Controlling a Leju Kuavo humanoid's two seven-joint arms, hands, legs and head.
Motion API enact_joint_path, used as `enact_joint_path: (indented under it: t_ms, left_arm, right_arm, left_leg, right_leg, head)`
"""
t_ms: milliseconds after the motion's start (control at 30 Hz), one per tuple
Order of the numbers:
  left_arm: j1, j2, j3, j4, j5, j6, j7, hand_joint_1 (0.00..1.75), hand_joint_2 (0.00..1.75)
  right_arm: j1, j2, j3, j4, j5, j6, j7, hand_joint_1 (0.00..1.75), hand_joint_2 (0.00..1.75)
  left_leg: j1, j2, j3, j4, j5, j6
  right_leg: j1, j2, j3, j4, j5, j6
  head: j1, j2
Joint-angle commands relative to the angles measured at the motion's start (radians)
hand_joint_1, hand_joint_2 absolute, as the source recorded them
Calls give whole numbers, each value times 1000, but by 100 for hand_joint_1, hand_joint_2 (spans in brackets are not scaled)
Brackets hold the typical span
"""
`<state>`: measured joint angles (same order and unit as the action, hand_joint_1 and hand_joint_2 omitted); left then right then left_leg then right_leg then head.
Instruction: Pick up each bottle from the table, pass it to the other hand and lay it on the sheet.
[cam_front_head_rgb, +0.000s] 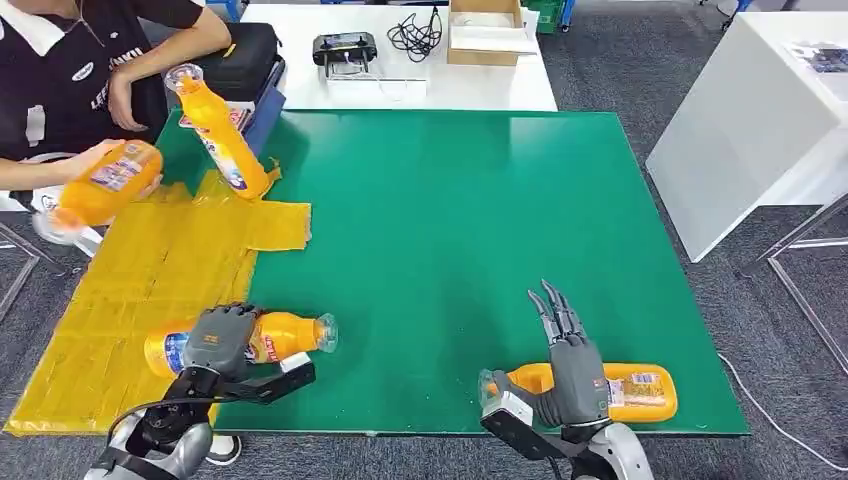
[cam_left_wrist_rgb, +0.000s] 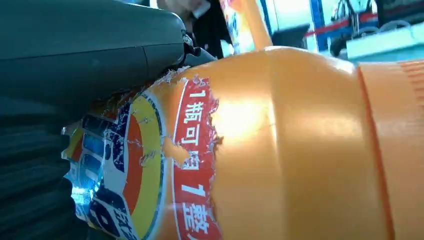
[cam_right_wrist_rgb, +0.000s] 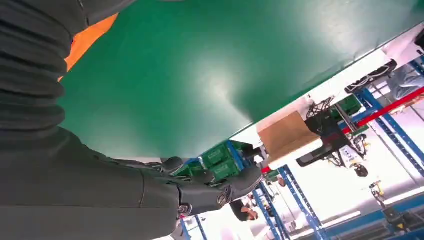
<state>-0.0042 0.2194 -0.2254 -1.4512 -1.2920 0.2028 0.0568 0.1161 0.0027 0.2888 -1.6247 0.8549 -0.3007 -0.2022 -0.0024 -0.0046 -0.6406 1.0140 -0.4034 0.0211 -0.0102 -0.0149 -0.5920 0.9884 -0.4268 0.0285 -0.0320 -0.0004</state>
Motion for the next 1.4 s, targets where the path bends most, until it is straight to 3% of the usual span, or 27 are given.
enact_joint_path:
  t_ms: [33, 367, 500, 667, 833, 867, 900, 1400]
  left_arm:
    - [-272, -98, -80, 300, -43, 22, 31, 175, 175]
    - [-513, -117, -61, 681, -83, 69, 85, 175, 175]
    - [-515, -118, -59, 695, -84, 80, 80, 175, 175]
    - [-578, -117, -26, 873, -103, 74, 131, 175, 175]
    - [-599, -116, -17, 940, -115, 73, 145, 175, 175]
    - [-605, -116, -1, 977, -113, 41, 150, 63, 175]
    - [-602, -114, -2, 981, -114, 38, 150, 0, 175]
    - [-537, -130, 114, 965, -9, 97, 46, 0, 175]
  right_arm:
    - [-89, 5, 39, 92, -8, 39, -5, 0, 175]
    - [-162, -51, 142, 178, 22, 89, 7, 0, 175]
    - [-163, -52, 144, 180, 22, 89, 7, 0, 175]
    - [-201, -132, 229, 233, 23, 195, -15, 0, 175]
    - [-213, -153, 247, 255, 17, 210, -24, 0, 175]
    - [-216, -174, 256, 265, 14, 223, -19, 0, 175]
    - [-214, -181, 256, 266, 13, 225, -17, 0, 175]
    - [-151, -196, 175, 87, 23, 146, -20, 0, 175]
  left_leg:
    - [1, -5, 5, -2, 0, -2]
    - [1, -3, 4, -2, 2, -1]
    - [1, -1, 7, -2, 1, -1]
    - [1, 0, 5, -1, 0, -1]
    - [0, 0, 6, -2, 1, -1]
    - [1, 0, 5, -2, 1, -1]
    - [0, 0, 5, -1, 1, -1]
    - [0, 1, 18, -3, -1, -4]
  right_leg:
    - [1, -4, 7, -2, -1, -1]
    - [1, -3, 6, -2, 1, 0]
    - [1, -1, 9, -3, 0, -1]
    - [1, 0, 7, -2, 1, 0]
    - [0, 1, 8, -2, 1, -1]
    - [1, 1, 7, -2, 1, -1]
    - [0, 2, 7, -1, 1, -1]
    - [0, 4, 17, -1, 1, -1]
  head:
    - [0, 0]
    - [0, 0]
    - [0, 0]
    - [0, 0]
    - [0, 0]
    - [0, 0]
    - [0, 0]
    - [0, 0]
